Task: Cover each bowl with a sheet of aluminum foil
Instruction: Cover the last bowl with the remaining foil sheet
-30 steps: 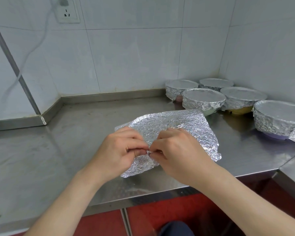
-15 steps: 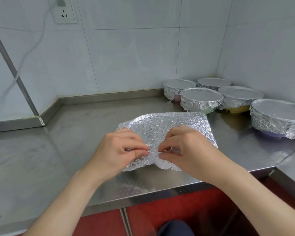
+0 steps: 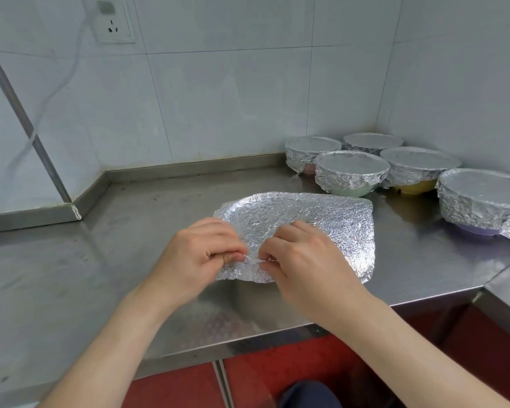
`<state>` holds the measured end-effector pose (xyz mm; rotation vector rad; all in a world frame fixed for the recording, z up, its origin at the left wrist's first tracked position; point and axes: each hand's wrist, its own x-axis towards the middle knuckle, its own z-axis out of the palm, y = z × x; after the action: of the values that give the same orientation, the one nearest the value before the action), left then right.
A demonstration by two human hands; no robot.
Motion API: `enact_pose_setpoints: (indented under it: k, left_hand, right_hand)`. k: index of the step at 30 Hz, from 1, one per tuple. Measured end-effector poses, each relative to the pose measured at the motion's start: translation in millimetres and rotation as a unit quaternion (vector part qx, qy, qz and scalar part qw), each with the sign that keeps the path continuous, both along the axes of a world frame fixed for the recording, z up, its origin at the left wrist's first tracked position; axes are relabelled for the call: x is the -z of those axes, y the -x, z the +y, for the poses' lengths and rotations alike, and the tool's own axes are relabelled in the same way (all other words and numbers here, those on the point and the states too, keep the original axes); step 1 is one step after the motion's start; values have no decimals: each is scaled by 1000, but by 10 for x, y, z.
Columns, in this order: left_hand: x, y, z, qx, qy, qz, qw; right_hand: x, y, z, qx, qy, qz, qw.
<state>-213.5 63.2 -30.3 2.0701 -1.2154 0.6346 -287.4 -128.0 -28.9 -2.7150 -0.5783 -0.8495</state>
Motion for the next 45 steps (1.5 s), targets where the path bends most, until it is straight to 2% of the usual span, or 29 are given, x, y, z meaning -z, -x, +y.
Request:
enact_pose_setpoints:
  k: [5, 7, 12, 20, 25, 30, 33, 36, 39, 42, 45]
  left_hand:
    - [-93, -27, 141, -29, -16, 12, 999]
    - [-114, 33, 104, -42, 8, 24, 999]
    - [-87, 178, -181, -17, 53, 87, 995]
    - [-13, 185, -215, 6, 63, 67, 996]
    - [22, 179, -246, -2, 36, 7, 999]
    - [75, 142, -259, -24, 8, -51, 998]
    - [55, 133, -229, -34, -3, -49, 998]
    - [-37, 89, -115, -21, -11, 1, 1000]
    - [-138, 29, 52, -25, -22, 53, 998]
    - [-192, 35, 123, -50, 15, 95, 994]
    - [-176, 128, -24, -40, 44, 113, 992]
  right_hand:
    - [-260, 34, -186, -37, -134, 114, 984]
    - [-330, 43, -288, -22, -164, 124, 978]
    - [-363, 31, -298, -18, -134, 156, 978]
    - [-330, 52, -272, -48, -92, 160, 982]
    - [-236, 16, -216, -37, -10, 74, 996]
    - [-78, 6, -67, 46, 86, -18, 995]
    - [-68, 9, 10, 57, 65, -10, 996]
    - [-124, 58, 34, 32, 44, 26, 998]
    - [-260, 133, -56, -13, -49, 84, 995]
    - [-370, 94, -257, -16, -102, 124, 987]
    - [-401, 31, -317, -19, -90, 151, 984]
